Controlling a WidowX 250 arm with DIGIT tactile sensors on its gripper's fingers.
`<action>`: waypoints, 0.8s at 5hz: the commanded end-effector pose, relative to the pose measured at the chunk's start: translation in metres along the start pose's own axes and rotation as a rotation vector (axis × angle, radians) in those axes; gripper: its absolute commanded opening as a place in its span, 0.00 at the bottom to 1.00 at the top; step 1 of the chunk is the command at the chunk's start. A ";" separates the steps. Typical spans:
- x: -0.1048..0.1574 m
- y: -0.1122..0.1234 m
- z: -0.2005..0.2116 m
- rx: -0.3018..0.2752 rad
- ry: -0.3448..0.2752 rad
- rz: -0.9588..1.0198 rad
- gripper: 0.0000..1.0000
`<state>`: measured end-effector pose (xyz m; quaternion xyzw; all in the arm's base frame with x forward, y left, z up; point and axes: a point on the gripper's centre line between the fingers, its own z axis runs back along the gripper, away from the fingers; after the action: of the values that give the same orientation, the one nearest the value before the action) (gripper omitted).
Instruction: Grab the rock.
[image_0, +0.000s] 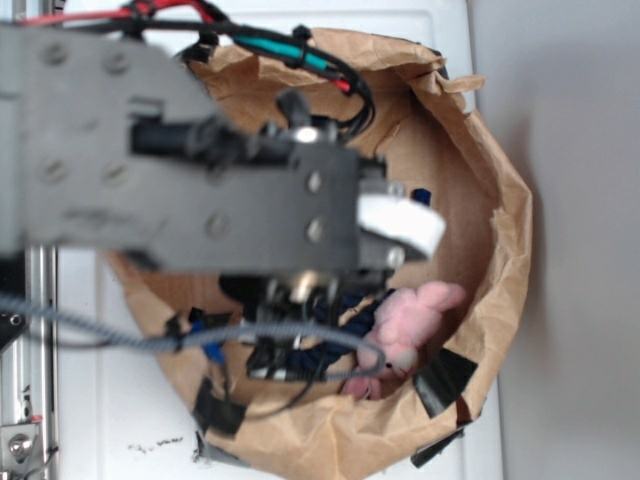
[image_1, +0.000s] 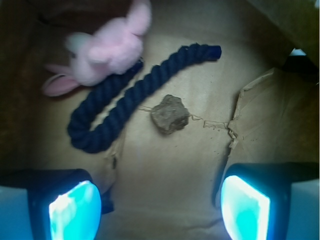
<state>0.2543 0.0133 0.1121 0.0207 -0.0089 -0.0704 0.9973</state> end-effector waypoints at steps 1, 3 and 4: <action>0.001 0.003 0.000 -0.035 -0.009 0.001 1.00; -0.010 -0.007 -0.029 0.010 -0.019 -0.038 1.00; -0.004 -0.005 -0.036 0.033 -0.012 -0.042 1.00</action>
<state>0.2423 0.0143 0.0654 0.0326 0.0102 -0.0839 0.9959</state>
